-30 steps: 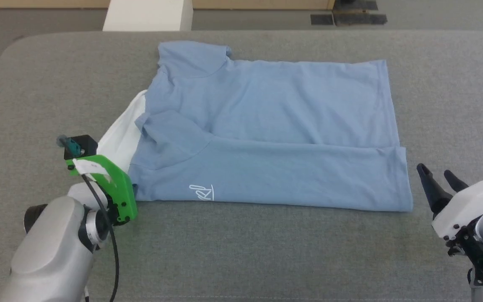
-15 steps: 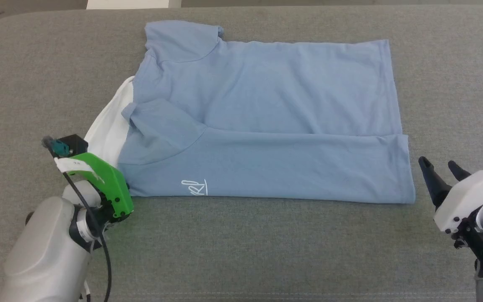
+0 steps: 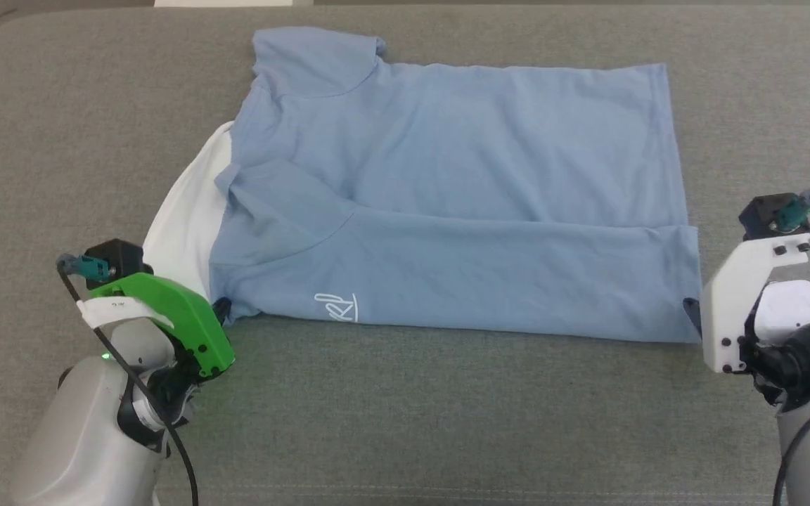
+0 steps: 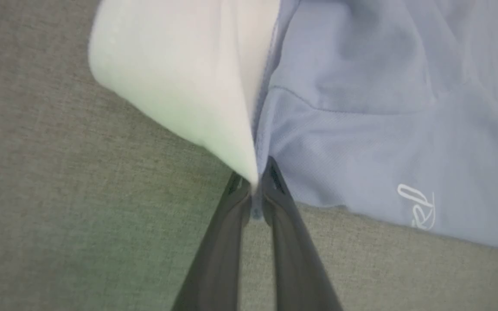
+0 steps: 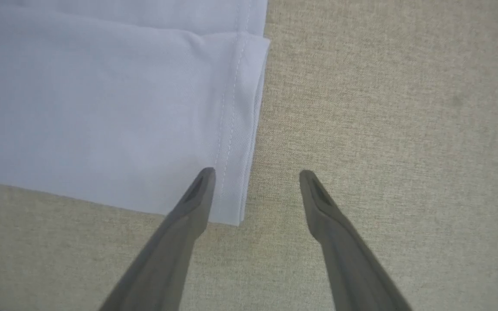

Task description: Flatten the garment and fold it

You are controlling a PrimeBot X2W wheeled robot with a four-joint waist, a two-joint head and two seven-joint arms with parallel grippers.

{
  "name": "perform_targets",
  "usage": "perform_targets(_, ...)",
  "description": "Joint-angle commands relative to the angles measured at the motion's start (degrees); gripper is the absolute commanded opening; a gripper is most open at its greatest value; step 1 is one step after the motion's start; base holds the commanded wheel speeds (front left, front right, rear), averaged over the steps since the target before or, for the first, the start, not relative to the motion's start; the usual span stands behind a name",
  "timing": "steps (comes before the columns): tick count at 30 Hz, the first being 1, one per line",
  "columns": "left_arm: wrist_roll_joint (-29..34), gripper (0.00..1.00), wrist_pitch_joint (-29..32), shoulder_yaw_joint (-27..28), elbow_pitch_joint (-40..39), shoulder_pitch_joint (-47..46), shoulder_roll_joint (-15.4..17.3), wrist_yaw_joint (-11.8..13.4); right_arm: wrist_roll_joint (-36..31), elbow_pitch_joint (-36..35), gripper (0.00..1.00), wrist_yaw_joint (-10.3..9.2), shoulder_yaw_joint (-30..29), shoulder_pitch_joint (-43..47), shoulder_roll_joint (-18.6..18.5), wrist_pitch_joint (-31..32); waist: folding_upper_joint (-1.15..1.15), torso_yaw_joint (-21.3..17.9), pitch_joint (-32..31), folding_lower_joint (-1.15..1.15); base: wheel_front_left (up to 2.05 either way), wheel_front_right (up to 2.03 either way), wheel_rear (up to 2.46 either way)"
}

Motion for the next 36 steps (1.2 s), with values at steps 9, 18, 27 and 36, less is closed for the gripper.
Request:
perform_targets(9, 0.07, 0.00, -0.85, 0.53, -4.42, 1.19, 0.11, 1.15, -1.83, 6.78, 1.00, -0.08, 4.52, -1.10, -0.85, 2.39, 0.00, 3.27, 3.49, 0.00, 0.00, 0.00, 0.00)
perform_targets(18, -0.51, 0.00, -1.47, 0.82, -4.92, 2.19, -0.09, 1.25, 1.35, 7.87, 0.00, -0.08, 3.64, -1.39, -0.78, 3.56, 0.00, 3.42, 2.67, 0.00, 0.00, 0.00, 0.00)
perform_targets(27, -1.46, 0.00, -3.62, 2.51, -5.01, 3.55, 0.00, 1.23, 4.54, 4.37, 0.00, -0.08, -1.25, -3.66, -0.24, -0.92, 0.00, 2.23, -1.64, 0.00, 0.00, 0.00, 0.00)
perform_targets(36, -2.35, 0.00, -4.20, 4.95, -11.34, 10.20, 1.26, 4.23, 7.01, 1.09, 0.00, -0.08, -3.47, -0.30, -2.55, 0.82, 0.00, 1.05, -5.40, 0.00, 0.00, 0.00, 0.00)
